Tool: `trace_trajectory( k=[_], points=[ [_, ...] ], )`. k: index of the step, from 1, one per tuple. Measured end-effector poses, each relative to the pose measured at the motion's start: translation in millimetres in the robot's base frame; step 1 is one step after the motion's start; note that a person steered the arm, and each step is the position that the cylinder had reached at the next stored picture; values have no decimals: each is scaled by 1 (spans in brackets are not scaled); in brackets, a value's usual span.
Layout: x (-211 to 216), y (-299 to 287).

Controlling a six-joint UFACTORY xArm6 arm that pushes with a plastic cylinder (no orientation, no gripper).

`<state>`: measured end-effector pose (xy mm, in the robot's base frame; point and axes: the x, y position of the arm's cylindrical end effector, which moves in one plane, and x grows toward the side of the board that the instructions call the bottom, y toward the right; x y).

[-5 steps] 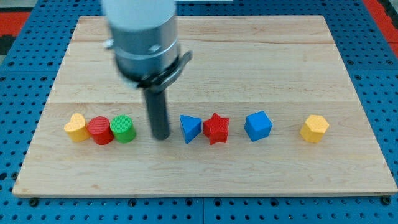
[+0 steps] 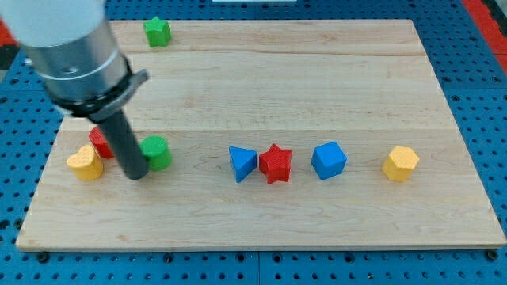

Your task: Move the green circle to the left top of the red circle

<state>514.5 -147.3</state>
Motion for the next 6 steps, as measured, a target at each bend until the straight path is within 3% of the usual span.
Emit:
trace_trajectory(
  k=[1, 2, 3, 4, 5, 6],
  points=[
    [-31, 9],
    [-31, 67],
    [-72, 78],
    [-104, 11],
    [-68, 63],
    [-56, 31]
  ],
)
